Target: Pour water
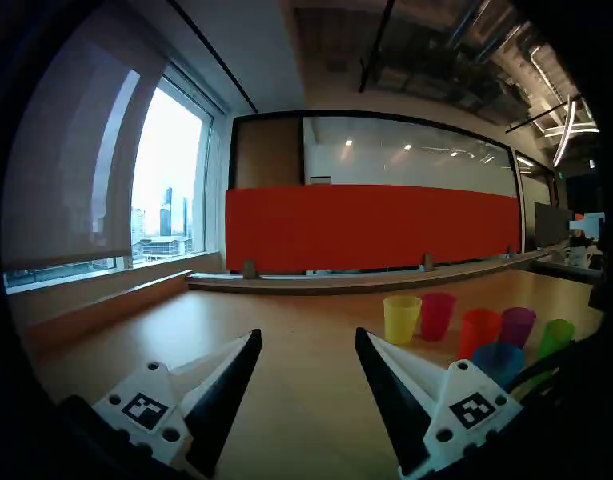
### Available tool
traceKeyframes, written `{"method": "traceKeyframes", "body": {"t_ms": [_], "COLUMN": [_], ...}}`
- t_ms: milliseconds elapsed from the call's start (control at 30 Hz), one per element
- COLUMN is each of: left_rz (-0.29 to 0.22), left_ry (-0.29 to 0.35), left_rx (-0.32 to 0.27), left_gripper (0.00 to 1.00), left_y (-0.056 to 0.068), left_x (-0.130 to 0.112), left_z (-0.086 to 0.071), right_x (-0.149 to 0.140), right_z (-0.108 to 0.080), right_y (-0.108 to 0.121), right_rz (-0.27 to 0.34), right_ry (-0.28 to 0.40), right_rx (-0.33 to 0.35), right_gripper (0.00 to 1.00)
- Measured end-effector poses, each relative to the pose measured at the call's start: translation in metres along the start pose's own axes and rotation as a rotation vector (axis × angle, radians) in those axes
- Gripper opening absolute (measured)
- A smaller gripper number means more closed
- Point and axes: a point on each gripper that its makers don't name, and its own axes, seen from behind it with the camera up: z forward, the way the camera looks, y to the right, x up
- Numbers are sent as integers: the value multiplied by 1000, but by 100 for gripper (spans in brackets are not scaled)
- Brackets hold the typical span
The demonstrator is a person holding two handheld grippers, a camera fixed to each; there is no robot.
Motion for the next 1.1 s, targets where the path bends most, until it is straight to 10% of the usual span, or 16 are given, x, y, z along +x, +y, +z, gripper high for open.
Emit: {"method": "traceKeyframes", "body": {"t_ms": [1100], "left_rz": [-11], "left_ry": [7], "left_rx": [-12], "left_gripper": [86], "left_y": [1], "left_x": [0], "left_z": [-2], "right_x": [2], "right_z": [-4], "right_y": [0], "right_rz": [-29], "right_ry": [22], "right_rx": [-2], "right_gripper": [96]}}
